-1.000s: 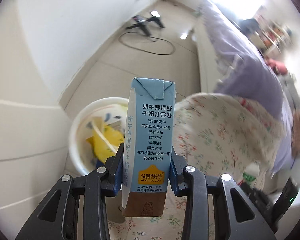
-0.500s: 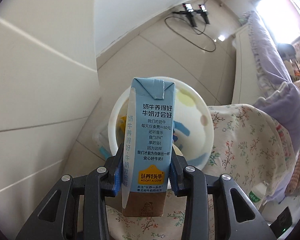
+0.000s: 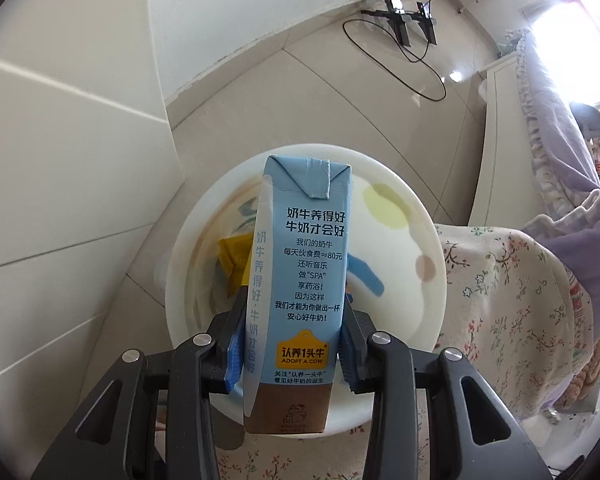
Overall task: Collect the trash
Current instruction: 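Carry the milk carton to the bucket and release it with the left gripper, then lower the white AD bottle into the bucket and open the right gripper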
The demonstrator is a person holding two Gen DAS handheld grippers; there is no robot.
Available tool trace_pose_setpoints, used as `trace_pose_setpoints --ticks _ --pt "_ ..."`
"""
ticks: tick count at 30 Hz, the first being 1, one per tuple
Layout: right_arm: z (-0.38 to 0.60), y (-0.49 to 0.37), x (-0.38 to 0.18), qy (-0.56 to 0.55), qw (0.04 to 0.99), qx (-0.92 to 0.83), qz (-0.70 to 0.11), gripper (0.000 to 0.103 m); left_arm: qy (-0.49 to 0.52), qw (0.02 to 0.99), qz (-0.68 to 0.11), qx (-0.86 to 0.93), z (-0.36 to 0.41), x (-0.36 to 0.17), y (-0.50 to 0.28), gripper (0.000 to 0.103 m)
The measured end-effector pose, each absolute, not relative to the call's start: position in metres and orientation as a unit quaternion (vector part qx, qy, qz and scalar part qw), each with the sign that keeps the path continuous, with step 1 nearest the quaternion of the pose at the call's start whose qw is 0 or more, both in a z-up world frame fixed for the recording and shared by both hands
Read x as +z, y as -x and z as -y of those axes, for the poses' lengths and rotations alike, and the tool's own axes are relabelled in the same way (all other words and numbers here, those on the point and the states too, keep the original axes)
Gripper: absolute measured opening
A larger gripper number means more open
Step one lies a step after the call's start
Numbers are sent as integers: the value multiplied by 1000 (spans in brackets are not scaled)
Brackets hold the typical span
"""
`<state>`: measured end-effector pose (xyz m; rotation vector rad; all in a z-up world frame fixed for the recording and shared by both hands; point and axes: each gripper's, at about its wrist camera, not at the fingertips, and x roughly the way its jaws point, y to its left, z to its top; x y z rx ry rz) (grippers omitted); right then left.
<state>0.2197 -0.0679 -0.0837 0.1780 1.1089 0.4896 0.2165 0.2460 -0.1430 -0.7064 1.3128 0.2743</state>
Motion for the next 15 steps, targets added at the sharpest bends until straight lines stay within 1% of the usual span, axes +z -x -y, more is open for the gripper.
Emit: trace_pose_setpoints --ticks 2,5,6,11,15 --pt "54 -222 -76 -69 823 243 -509 16 323 727 -593 123 -246 -144 -217 41" --pt "28 -227 -68 -44 827 267 -492 16 315 707 -625 101 -241 -152 -220 46" --pt "19 -229 -67 -35 828 271 -489 16 314 704 -629 101 -241 -152 -219 46" --pt "-30 -249 -67 -4 830 287 -479 16 301 730 -603 113 -254 -121 -215 48" --pt "-60 -264 -74 12 826 295 -479 16 338 730 -583 116 -271 -105 -206 48"
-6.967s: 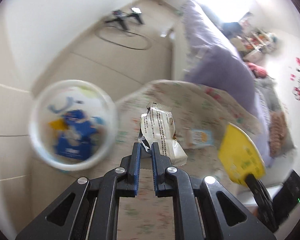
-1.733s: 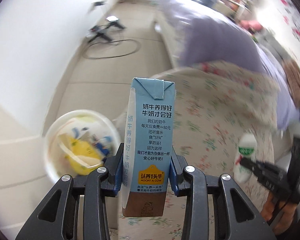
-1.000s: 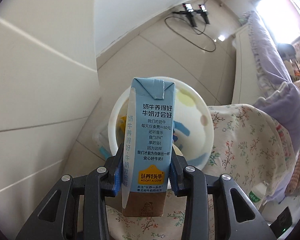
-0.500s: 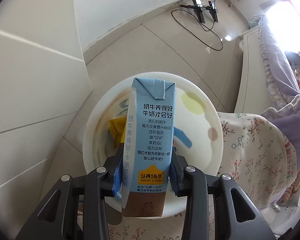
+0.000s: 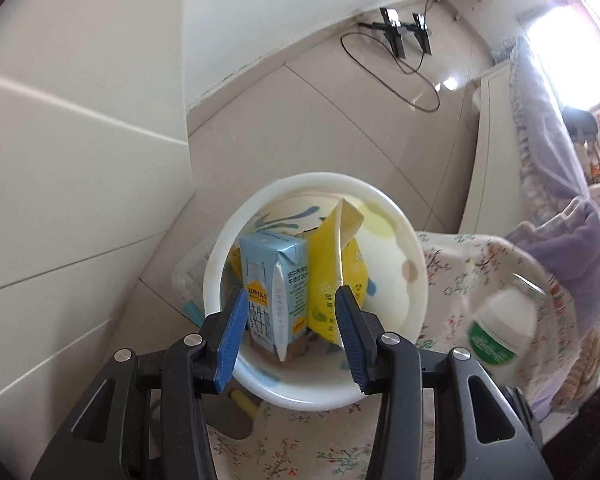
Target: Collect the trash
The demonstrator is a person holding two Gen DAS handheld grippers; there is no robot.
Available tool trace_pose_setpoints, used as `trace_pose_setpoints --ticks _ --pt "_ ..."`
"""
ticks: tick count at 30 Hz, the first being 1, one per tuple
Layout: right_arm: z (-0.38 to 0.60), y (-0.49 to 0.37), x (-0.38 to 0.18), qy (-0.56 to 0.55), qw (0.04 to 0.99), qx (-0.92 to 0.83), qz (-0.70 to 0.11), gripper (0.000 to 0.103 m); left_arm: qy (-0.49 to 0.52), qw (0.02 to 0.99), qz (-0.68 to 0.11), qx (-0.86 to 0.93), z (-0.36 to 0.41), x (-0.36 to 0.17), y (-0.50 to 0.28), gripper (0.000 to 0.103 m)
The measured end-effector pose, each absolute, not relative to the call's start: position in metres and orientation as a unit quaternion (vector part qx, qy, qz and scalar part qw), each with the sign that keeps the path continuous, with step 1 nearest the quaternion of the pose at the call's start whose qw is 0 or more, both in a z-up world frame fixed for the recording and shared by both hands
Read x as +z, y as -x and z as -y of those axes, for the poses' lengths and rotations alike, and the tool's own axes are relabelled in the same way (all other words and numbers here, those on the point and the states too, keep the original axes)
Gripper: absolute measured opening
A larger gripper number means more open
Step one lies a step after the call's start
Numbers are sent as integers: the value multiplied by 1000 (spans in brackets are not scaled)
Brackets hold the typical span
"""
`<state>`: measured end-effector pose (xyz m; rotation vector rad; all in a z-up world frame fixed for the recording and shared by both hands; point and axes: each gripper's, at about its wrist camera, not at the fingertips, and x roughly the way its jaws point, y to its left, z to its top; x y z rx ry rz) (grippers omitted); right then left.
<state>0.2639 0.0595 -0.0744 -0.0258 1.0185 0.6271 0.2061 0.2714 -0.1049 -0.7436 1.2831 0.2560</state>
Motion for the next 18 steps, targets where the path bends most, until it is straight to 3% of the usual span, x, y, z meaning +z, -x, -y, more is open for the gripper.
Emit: trace_pose_setpoints --ticks 8,11,18 --pt "-117 -286 -94 115 823 303 -466 18 355 734 -568 111 -278 -85 -200 48" --pt "-131 -291 -110 152 806 302 -486 28 349 738 -567 110 -278 -79 -198 48" --pt "-104 -286 -114 121 812 296 -488 31 298 769 -555 111 -261 -59 -189 48"
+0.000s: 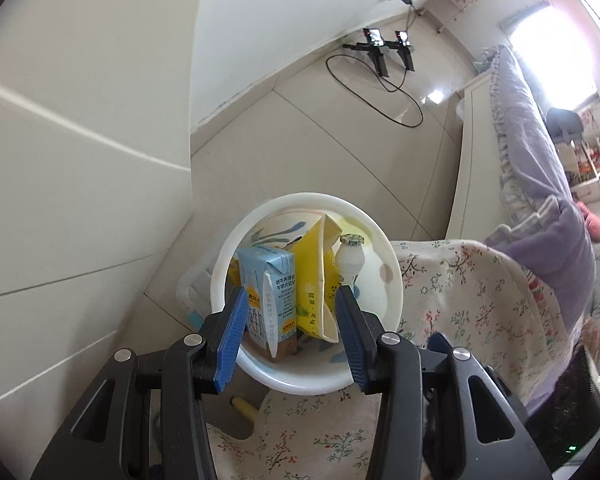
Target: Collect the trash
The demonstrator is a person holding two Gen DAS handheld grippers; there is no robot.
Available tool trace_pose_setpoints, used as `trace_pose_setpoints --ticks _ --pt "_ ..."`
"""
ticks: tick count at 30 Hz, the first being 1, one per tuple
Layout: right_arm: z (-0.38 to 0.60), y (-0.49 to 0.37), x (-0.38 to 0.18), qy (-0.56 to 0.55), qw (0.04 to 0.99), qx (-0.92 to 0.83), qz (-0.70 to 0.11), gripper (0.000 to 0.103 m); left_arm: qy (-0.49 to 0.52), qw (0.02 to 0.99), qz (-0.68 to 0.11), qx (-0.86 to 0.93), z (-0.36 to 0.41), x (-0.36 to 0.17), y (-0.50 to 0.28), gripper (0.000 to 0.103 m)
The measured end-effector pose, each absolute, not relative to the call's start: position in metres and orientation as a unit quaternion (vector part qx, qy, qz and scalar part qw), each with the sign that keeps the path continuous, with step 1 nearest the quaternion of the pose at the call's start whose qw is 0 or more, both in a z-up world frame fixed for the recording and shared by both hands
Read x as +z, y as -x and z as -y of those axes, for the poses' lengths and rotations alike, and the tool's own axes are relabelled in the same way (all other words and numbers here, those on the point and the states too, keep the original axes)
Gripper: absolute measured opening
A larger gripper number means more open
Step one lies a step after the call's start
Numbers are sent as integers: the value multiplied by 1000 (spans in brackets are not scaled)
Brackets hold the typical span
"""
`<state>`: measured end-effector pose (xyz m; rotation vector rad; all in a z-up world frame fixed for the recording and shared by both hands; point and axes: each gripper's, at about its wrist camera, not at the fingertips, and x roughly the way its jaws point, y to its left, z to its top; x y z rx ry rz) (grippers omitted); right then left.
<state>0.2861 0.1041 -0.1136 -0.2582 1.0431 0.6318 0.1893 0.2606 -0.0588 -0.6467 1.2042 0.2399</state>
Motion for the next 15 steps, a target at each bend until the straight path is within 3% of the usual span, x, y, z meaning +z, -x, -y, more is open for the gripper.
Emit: trace_pose_setpoints --ticks 5,9,13,15 --pt "-68 -265 -88 63 816 314 -481 33 243 801 -538 98 -231 -34 -164 48" --pt "-29 -229 -64 9 823 318 -470 40 170 838 -504 122 -194 -13 -124 62" --pt "11 -177 -35 -13 838 324 -440 43 148 858 -476 120 -148 6 -68 62" --pt "30 -147 -19 -14 854 311 -417 53 130 868 -466 117 -125 18 -48 64"
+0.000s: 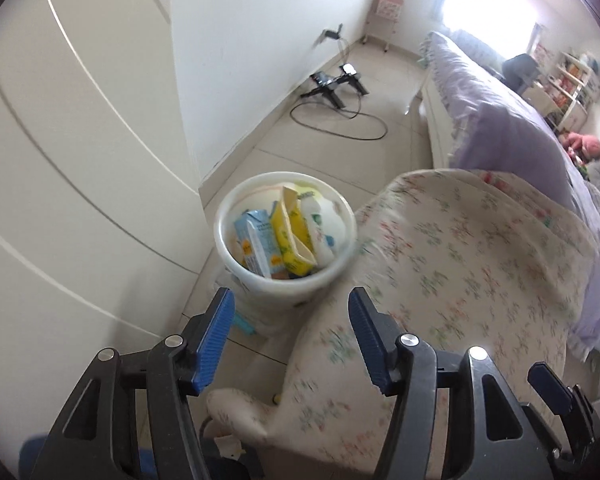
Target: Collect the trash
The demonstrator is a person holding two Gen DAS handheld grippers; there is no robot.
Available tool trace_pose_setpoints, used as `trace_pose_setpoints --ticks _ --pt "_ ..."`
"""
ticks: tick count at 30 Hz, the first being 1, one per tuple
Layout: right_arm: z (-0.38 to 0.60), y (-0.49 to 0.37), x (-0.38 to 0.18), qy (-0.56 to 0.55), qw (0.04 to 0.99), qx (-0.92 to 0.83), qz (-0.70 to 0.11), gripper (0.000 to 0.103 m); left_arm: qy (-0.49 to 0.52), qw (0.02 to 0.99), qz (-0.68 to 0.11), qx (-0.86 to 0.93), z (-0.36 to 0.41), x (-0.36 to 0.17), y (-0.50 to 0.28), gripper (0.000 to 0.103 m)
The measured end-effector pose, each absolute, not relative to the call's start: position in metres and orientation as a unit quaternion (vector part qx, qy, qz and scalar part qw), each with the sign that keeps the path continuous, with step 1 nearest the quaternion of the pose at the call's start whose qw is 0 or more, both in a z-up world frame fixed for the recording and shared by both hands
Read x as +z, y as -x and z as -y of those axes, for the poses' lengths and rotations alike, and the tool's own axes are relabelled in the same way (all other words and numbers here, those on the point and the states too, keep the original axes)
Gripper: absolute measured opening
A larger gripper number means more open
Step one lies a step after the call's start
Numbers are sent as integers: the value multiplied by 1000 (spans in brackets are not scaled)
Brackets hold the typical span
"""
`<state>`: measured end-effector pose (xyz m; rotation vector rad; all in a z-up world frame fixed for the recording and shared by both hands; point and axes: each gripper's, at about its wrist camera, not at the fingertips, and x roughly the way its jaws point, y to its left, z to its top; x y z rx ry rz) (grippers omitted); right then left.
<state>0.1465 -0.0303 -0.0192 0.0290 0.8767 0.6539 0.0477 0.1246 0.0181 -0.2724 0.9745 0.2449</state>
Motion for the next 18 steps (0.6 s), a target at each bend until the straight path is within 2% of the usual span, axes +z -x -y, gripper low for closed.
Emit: trace_pose_setpoints --ticks 1,3,5,13,17,18 --pt "40 -132 -13 -16 860 304 -409 54 110 876 -455 120 -108 27 -33 66" --pt "61 -101 -5 -25 871 289 -398 58 76 887 -438 128 -82 40 -7 80" --pt "80 -70 1 -24 879 280 -384 64 57 895 -421 135 -62 52 20 84" --pt "135 6 8 -13 907 241 -345 80 16 914 -380 142 -14 87 90 88" --pt "150 20 17 -30 919 223 -323 99 5 923 -357 146 -3 102 110 92" --pt "152 22 20 -29 923 216 -316 100 3 924 -355 146 -1 105 114 92"
